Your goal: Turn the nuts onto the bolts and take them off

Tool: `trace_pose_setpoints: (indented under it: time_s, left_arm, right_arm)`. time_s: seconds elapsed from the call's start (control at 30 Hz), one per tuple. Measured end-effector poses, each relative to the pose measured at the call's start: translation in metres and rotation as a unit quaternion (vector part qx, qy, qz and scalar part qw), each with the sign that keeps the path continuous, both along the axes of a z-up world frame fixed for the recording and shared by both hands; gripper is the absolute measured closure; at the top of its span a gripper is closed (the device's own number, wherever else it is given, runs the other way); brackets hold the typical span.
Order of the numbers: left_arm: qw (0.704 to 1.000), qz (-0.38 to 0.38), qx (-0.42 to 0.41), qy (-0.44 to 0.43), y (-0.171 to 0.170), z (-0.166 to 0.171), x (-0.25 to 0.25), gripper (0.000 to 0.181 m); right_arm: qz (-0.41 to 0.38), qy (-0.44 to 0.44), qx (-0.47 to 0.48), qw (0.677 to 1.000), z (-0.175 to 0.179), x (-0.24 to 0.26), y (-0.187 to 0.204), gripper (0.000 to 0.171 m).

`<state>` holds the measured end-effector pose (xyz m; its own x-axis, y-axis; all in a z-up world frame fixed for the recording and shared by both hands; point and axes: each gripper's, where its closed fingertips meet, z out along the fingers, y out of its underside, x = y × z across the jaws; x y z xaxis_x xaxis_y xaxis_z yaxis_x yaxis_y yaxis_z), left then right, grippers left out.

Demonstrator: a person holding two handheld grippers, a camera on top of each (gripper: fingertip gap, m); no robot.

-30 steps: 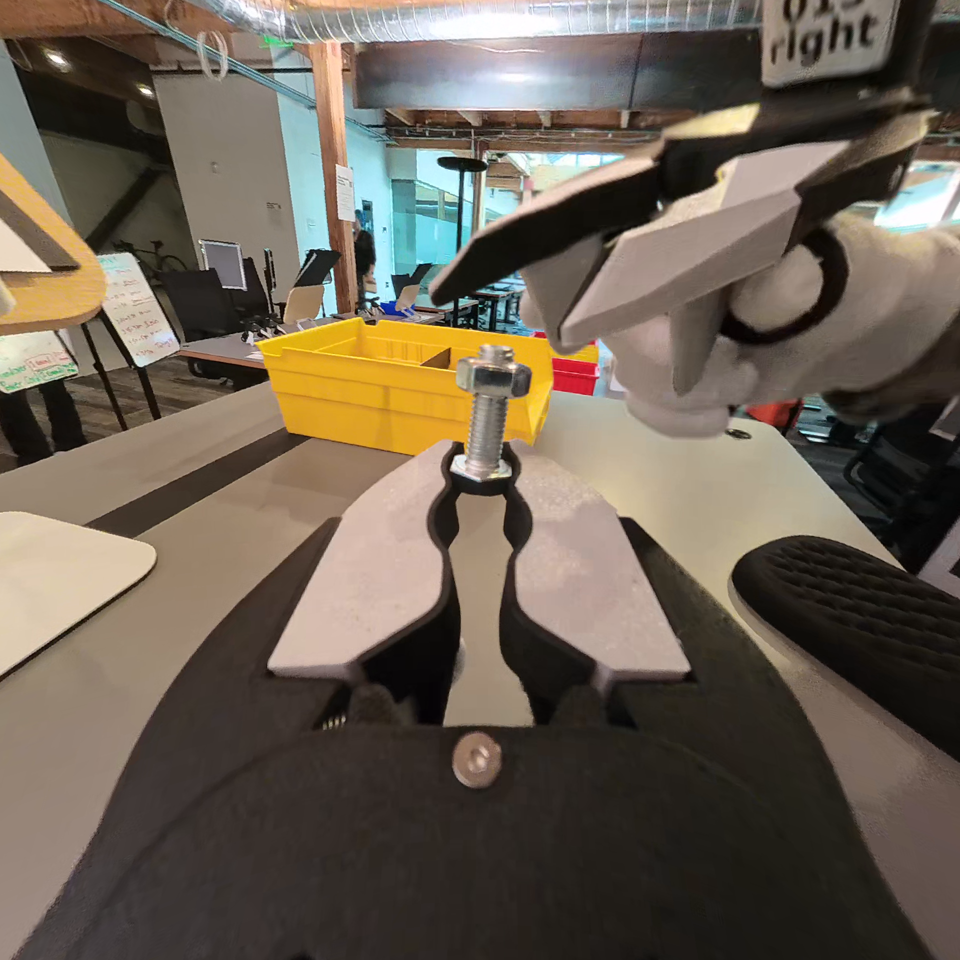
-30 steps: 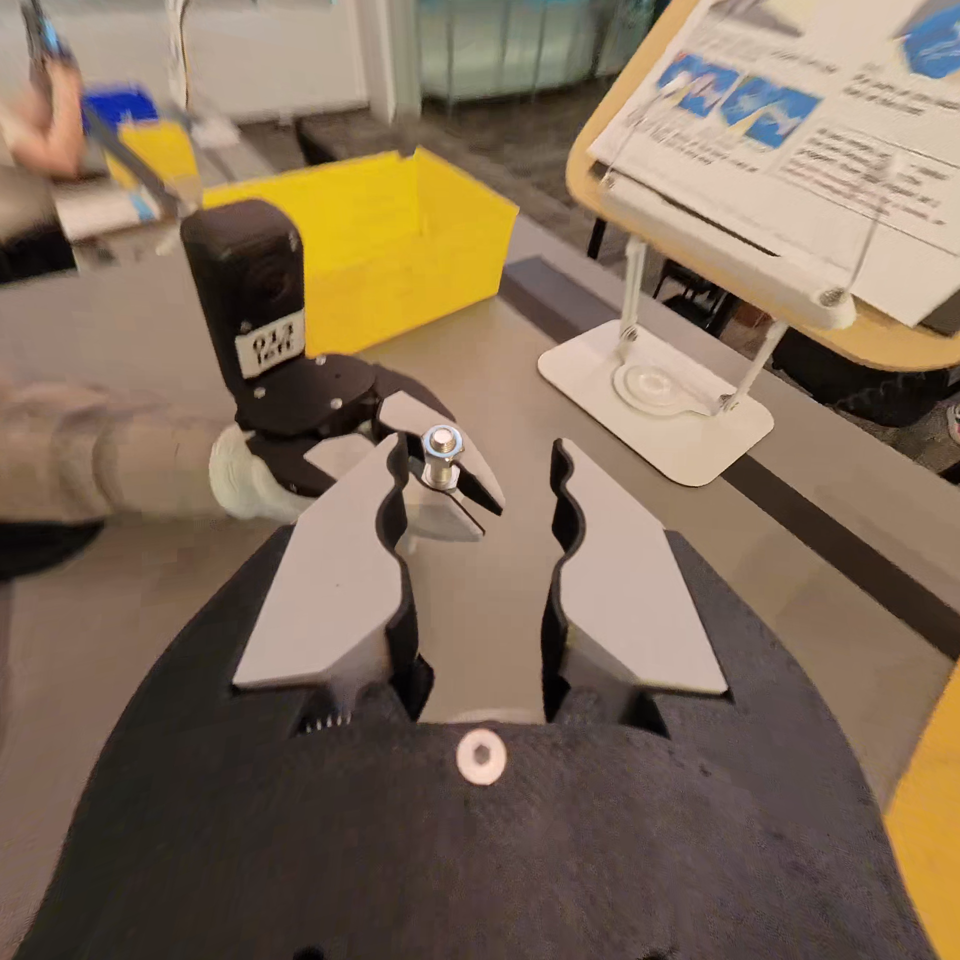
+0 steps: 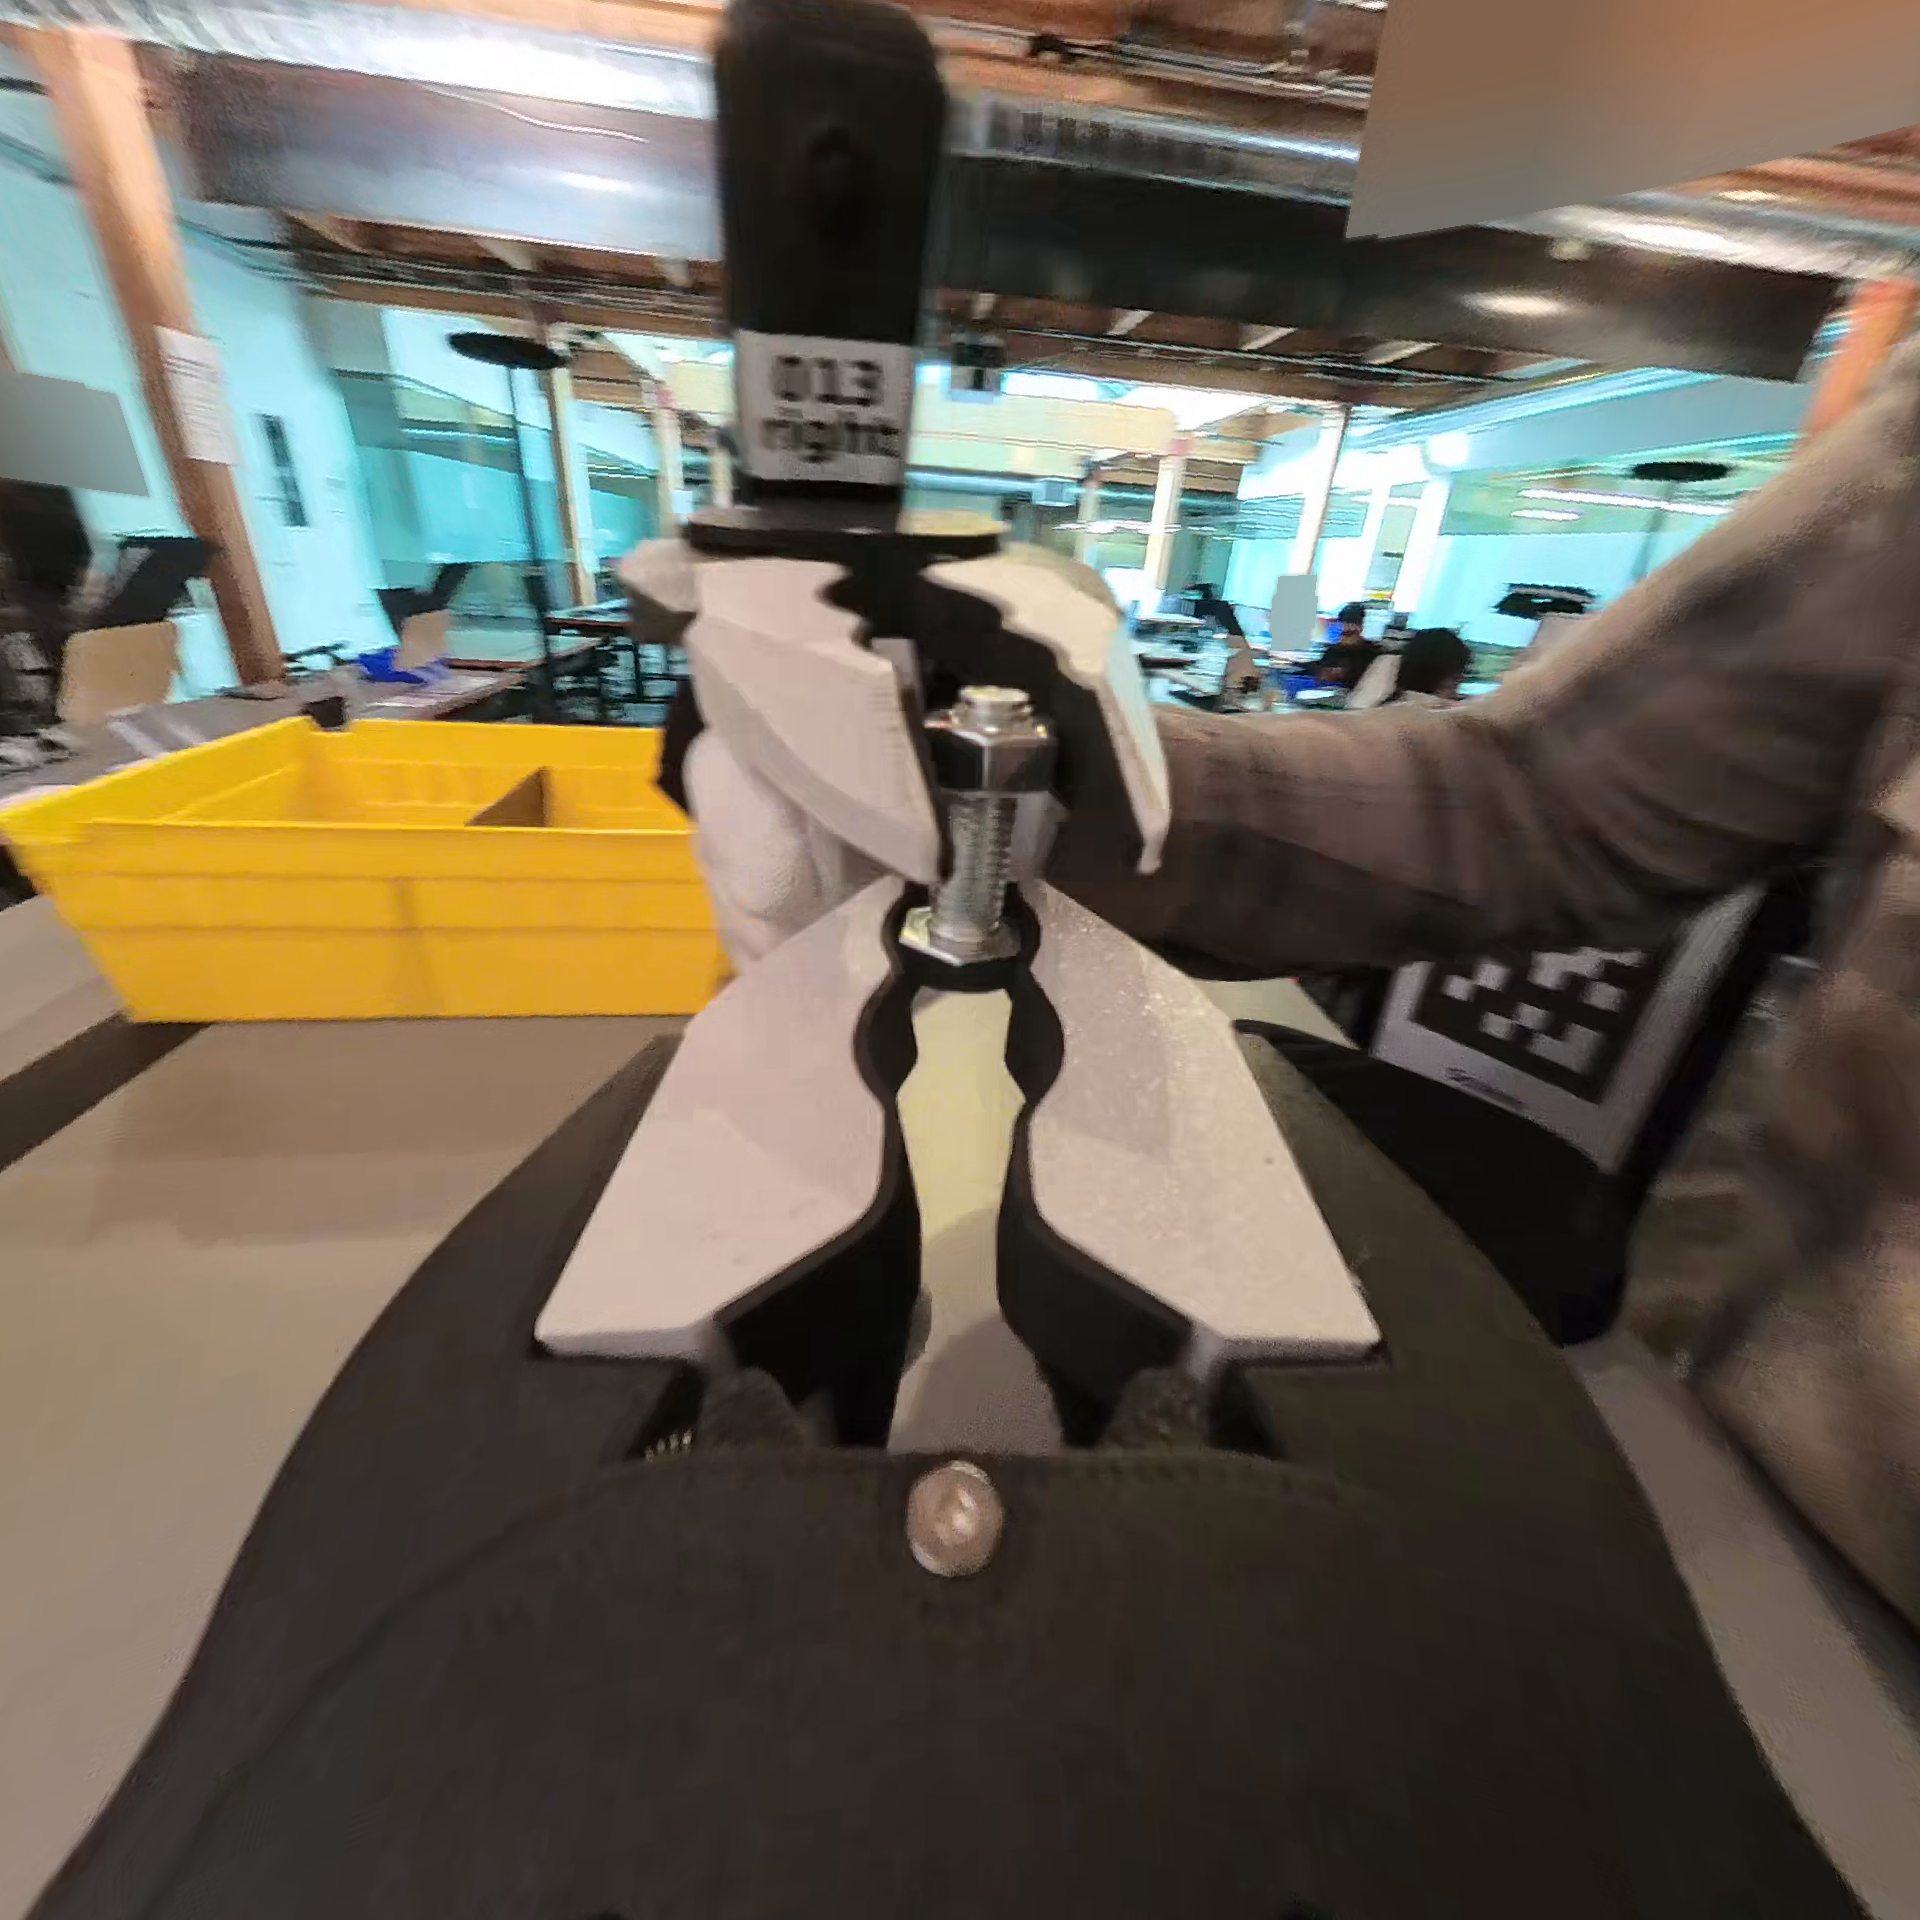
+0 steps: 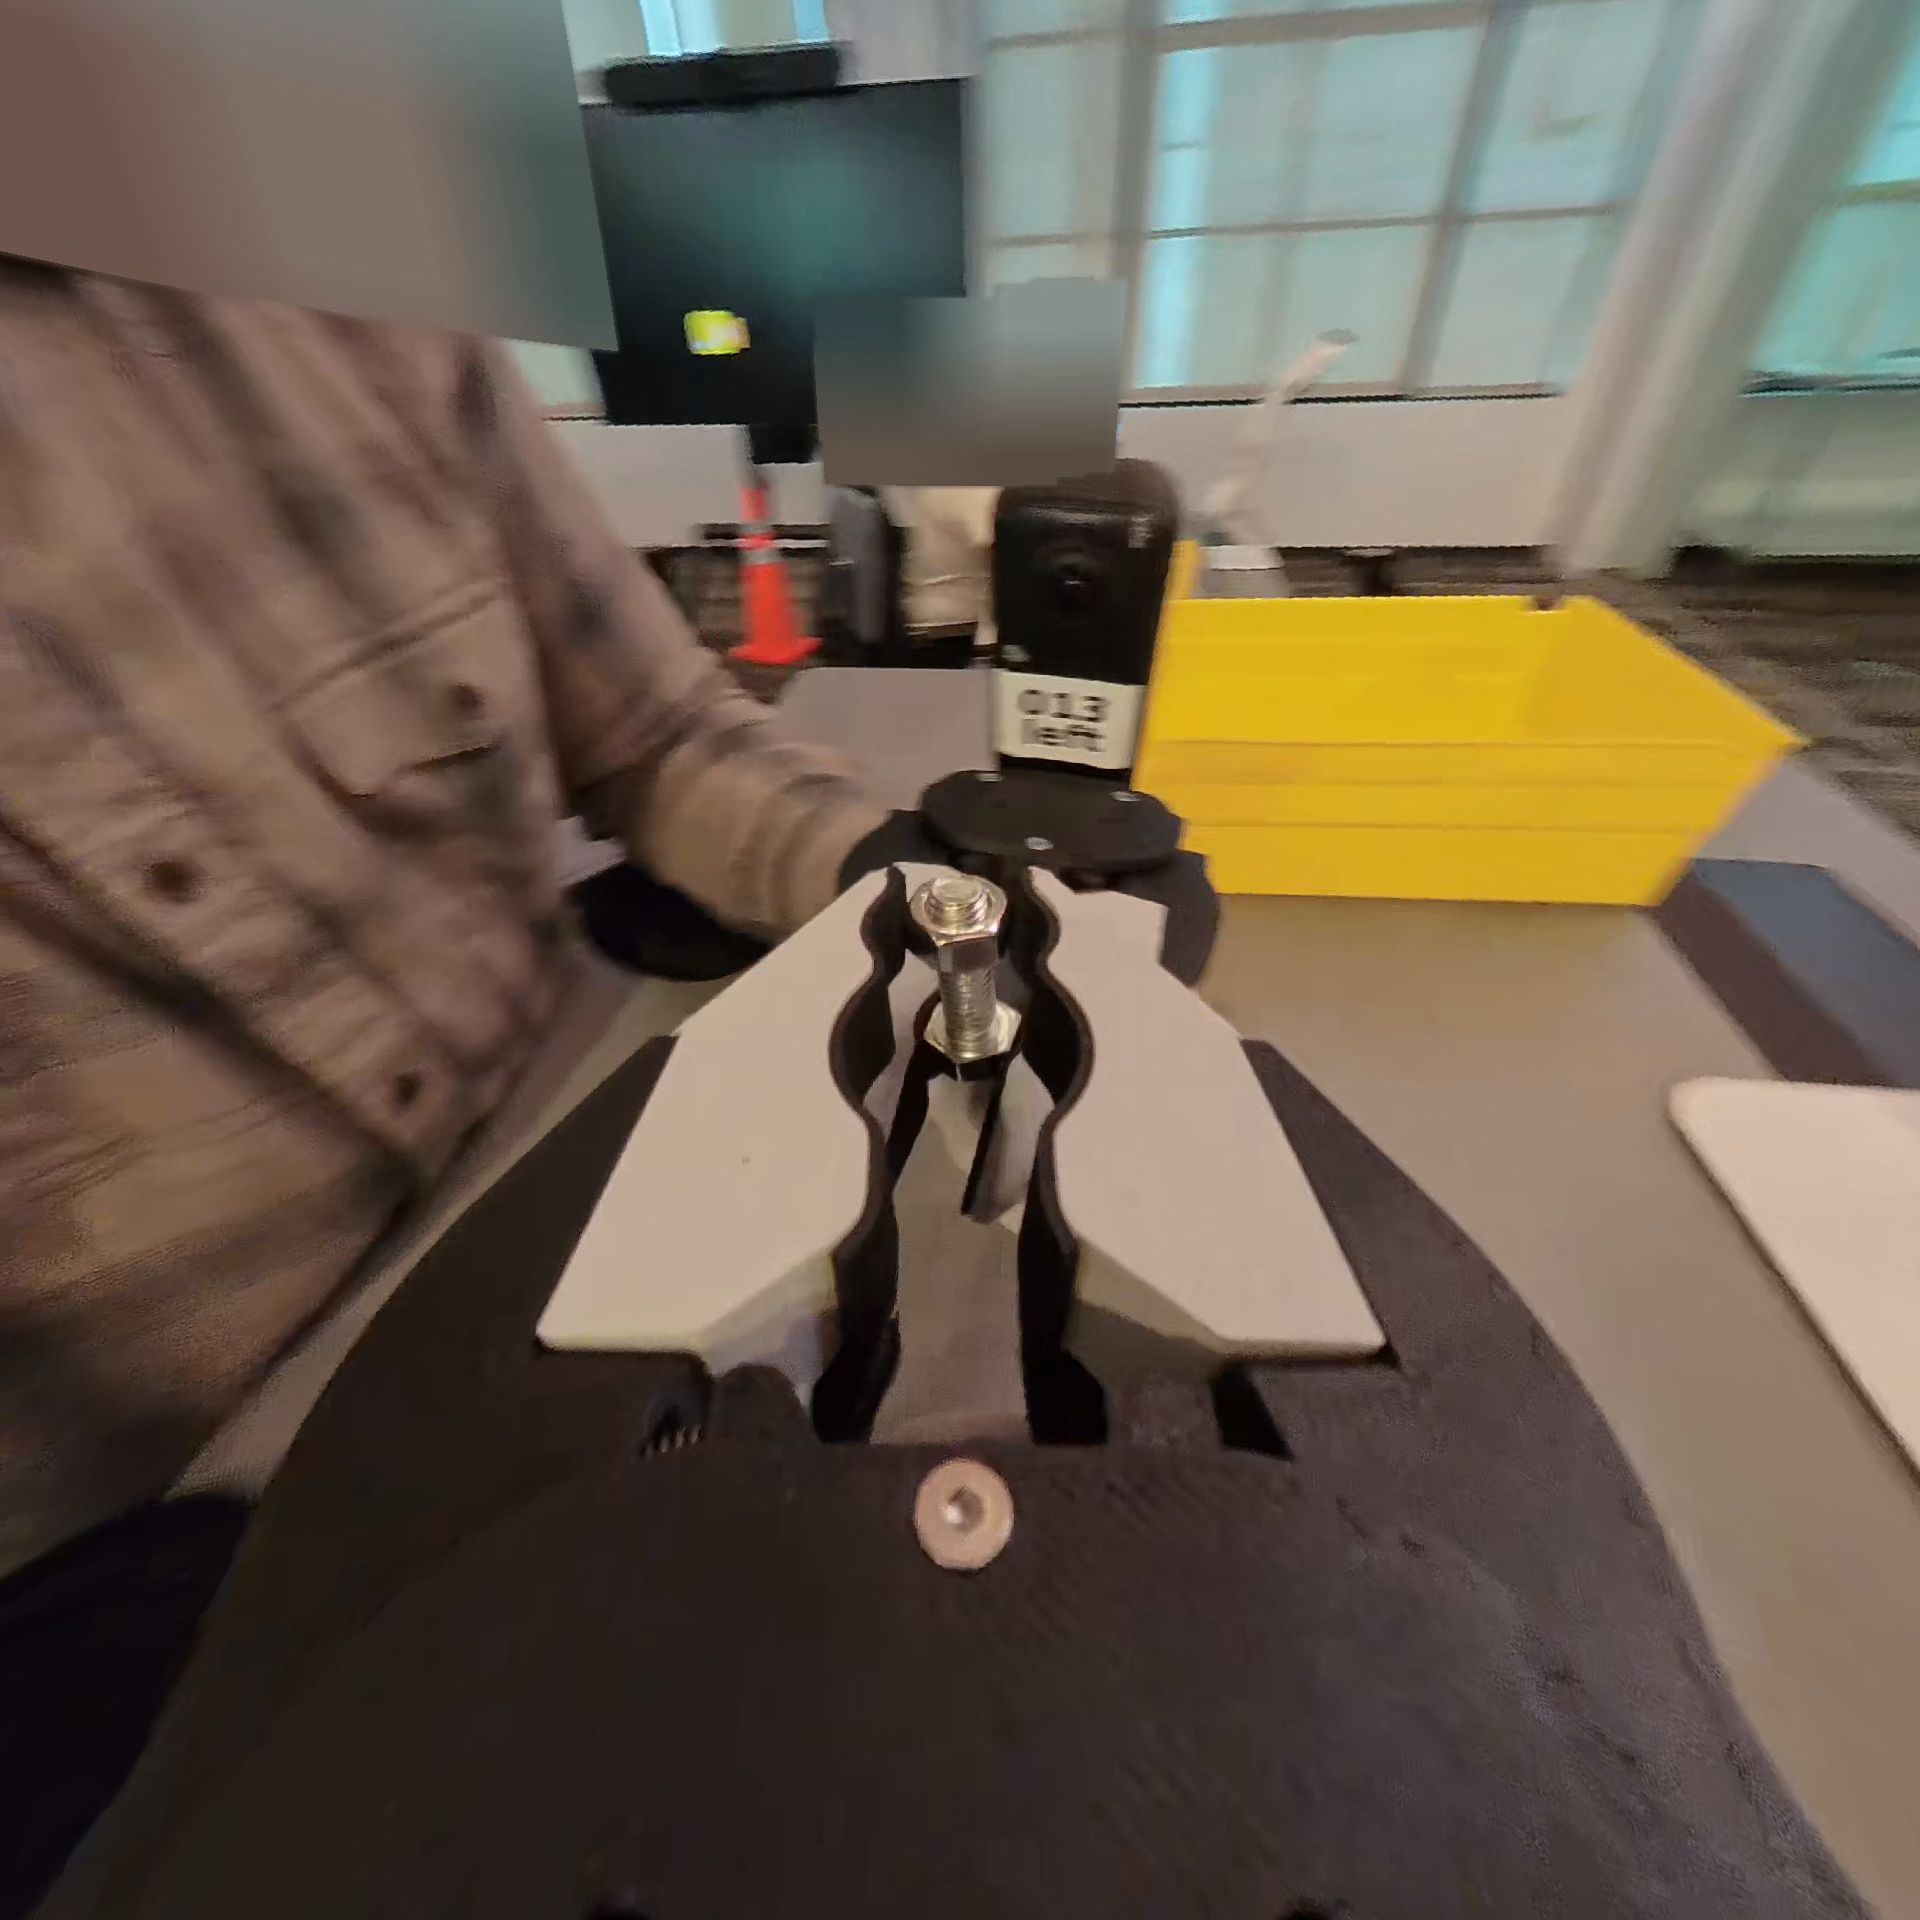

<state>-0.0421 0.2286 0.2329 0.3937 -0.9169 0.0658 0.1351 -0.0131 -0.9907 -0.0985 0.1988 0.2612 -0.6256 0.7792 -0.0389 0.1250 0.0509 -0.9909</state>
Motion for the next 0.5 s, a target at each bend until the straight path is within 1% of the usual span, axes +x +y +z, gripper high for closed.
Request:
trace_pose_setpoints:
  time_s: [0.1, 0.17, 0.3, 0.37, 0.4, 0.47, 0.5]
  left_arm:
    - [0.998, -0.068, -0.001, 0.000, -0.020, 0.004, 0.012, 0.167]
    - [0.994, -0.111, 0.000, 0.009, -0.036, 0.005, 0.022, 0.167]
    - [0.982, -0.191, -0.007, 0.002, -0.062, 0.010, 0.028, 0.167]
    - [0.978, -0.209, -0.006, 0.008, -0.069, 0.009, 0.030, 0.167]
    - [0.978, -0.207, -0.005, 0.004, -0.069, 0.010, 0.030, 0.167]
    - [0.984, -0.176, -0.004, -0.006, -0.057, 0.013, 0.025, 0.167]
    - [0.988, -0.154, -0.003, -0.002, -0.050, 0.011, 0.022, 0.168]
  right_arm:
    - [0.111, -0.016, -0.002, 0.994, 0.004, 0.014, -0.019, 0.153]
    - [0.196, -0.025, -0.009, 0.980, 0.006, 0.026, -0.034, 0.154]
    - [0.300, -0.022, -0.042, 0.953, 0.013, 0.038, -0.055, 0.153]
    - [0.324, -0.018, -0.041, 0.945, 0.012, 0.042, -0.060, 0.153]
    - [0.322, -0.012, -0.043, 0.946, 0.013, 0.041, -0.060, 0.153]
    - [0.281, 0.013, -0.042, 0.959, 0.017, 0.034, -0.053, 0.153]
    - [0.256, 0.034, -0.057, 0.964, 0.026, 0.031, -0.048, 0.150]
